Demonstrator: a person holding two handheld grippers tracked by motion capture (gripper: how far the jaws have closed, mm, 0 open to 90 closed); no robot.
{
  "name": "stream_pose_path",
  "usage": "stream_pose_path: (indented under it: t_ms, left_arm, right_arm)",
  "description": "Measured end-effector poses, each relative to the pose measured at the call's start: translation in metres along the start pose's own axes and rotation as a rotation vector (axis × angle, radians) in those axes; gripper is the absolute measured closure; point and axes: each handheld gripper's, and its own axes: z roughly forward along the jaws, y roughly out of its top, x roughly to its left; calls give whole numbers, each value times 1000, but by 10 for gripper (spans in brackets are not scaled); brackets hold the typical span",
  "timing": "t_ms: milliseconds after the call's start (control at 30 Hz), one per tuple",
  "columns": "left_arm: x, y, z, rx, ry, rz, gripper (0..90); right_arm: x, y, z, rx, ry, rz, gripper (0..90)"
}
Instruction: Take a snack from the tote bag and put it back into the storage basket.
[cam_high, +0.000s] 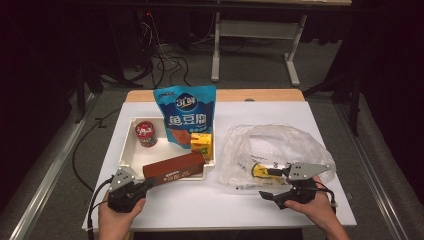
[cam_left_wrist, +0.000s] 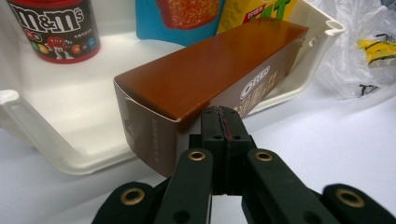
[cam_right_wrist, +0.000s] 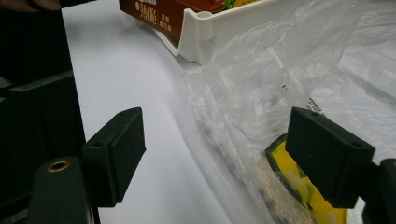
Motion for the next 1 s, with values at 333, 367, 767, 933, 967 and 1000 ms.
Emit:
stream_pose_path:
  t_ms: [333, 367, 767, 933, 967, 1000]
  left_arm:
    - [6, 5, 26, 22, 30, -5, 900]
    - [6, 5, 29, 24, 32, -9, 900]
    - [5, 8, 56, 51, 34, -34, 900]
    - [-3, 9, 65, 49, -22, -31, 900]
    - [-7, 10, 68, 55, -26, -22, 900]
    - [-11, 11, 71, 58, -32, -20, 900]
  right_arm:
    - [-1, -1, 1, 2, -3, 8, 203]
    - [-1, -1, 1, 2, -3, 9, 203]
    - [-2, -2, 3, 8, -5, 10, 205]
    - [-2, -2, 3, 7, -12, 18, 205]
    - [-2, -2, 3, 8, -14, 18, 205]
    - [-2, -2, 3, 8, -16, 21, 205]
